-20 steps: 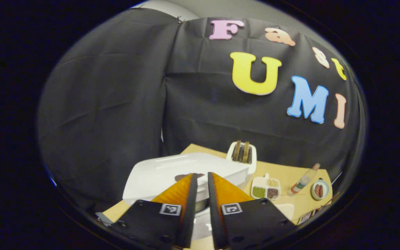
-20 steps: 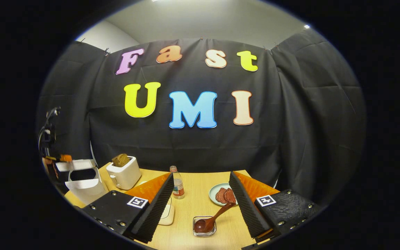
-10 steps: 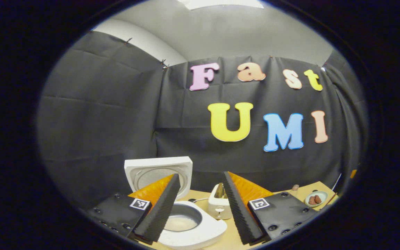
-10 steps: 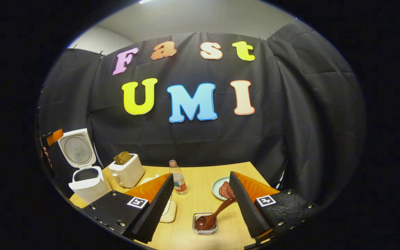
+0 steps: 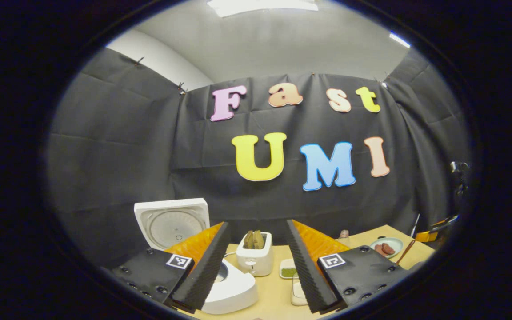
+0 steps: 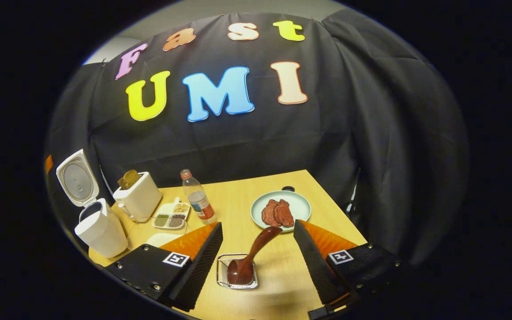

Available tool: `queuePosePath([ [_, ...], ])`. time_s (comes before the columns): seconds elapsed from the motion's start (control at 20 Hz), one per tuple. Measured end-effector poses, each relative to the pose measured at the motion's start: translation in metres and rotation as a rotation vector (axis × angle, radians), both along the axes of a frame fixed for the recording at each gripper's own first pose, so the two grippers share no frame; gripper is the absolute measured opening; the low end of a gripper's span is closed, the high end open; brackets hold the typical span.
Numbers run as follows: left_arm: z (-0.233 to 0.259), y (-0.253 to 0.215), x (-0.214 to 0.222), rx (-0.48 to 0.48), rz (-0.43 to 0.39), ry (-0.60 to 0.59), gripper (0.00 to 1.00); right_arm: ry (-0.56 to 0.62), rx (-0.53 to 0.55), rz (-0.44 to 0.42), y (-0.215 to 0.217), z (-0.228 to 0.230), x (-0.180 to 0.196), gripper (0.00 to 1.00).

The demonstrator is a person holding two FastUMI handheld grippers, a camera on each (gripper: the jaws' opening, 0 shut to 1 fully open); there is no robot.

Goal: Close the left gripper, press the button to open the rice cooker; take a wooden spoon from the chopstick holder with the right hand, scoop a spoonful of rice and pour it into the rice cooker, then put the wooden spoon back into the chopstick holder.

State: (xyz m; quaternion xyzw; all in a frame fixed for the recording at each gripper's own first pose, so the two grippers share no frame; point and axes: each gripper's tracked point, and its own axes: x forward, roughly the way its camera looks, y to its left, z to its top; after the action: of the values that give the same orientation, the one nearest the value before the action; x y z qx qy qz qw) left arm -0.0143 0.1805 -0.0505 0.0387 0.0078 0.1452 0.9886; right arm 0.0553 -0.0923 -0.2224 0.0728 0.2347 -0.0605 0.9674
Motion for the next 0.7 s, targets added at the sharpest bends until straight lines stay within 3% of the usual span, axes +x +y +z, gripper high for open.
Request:
queuePosePath([
  [0.3, -0.011, -0.015, -0.002, -0.006, 0.011, 0.048, 0.90, 0.104, 0.110, -0.014, -0.007, -0.061, 0.030, 0.98],
  [0.55, -0.010, -0.011, -0.003, 0.053, 0.045, 0.051, 0.90, 0.162, 0.183, -0.024, -0.008, -0.093, 0.049, 0.97],
  [0.65, -0.009, -0.013, -0.002, 0.061, 0.041, 0.054, 0.90, 0.155, 0.203, -0.025, -0.008, -0.096, 0.057, 0.86],
  [0.7, -0.009, -0.012, -0.001, 0.065, 0.042, 0.056, 0.90, 0.167, 0.212, -0.016, -0.005, -0.099, 0.059, 0.74],
])
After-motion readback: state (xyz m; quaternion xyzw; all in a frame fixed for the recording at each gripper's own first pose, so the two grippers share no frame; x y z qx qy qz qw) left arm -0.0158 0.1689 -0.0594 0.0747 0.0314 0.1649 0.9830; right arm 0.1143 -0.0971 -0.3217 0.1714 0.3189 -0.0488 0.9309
